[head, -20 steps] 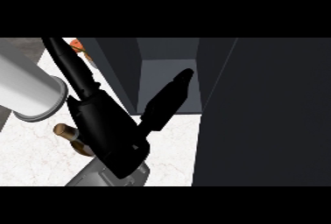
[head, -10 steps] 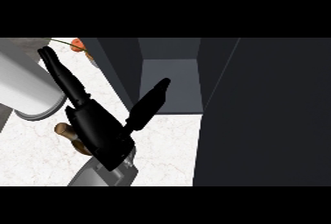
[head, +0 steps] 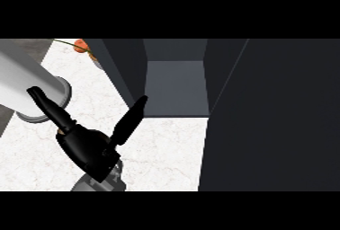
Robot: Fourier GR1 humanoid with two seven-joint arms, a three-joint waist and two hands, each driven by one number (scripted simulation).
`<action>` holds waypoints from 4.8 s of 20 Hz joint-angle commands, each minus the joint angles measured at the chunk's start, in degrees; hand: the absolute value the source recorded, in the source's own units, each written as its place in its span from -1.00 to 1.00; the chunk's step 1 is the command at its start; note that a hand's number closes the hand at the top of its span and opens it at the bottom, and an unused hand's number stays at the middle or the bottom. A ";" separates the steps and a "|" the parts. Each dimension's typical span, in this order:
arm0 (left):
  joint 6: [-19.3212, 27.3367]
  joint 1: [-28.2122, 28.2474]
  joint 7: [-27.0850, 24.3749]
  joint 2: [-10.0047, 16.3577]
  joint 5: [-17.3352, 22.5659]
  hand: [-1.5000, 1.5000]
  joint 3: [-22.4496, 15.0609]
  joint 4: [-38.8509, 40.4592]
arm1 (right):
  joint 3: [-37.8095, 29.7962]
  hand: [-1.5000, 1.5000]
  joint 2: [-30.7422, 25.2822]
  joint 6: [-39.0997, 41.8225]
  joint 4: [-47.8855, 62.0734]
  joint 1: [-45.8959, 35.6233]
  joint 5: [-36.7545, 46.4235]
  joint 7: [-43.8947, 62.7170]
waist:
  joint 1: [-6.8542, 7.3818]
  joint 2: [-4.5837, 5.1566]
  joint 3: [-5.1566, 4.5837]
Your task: Pick up the wine, place it into the cabinet and close the cabinet
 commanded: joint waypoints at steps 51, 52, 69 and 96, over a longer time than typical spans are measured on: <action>28.15 17.09 -19.78 15.10 42.83 -1.00 -3.64 12.08 | -4.05 -1.00 3.83 8.68 -2.19 6.69 -7.74 -1.64 | -0.32 -0.08 -0.41; 28.15 16.35 -19.98 14.88 43.65 -1.00 -3.93 12.54 | -1.99 -1.00 4.17 6.63 -4.42 4.43 -6.71 1.13 | -0.15 -0.05 -0.47; 28.15 12.23 -26.62 14.20 53.59 1.00 -6.65 10.57 | -0.93 -1.00 4.71 7.20 -2.98 4.93 -6.97 0.08 | -1.27 -0.02 -0.74; 28.11 2.76 -34.10 28.67 66.44 1.00 -39.08 -14.03 | 1.58 -1.00 4.61 8.66 0.37 2.60 -6.05 -1.10 | -3.54 0.53 -1.08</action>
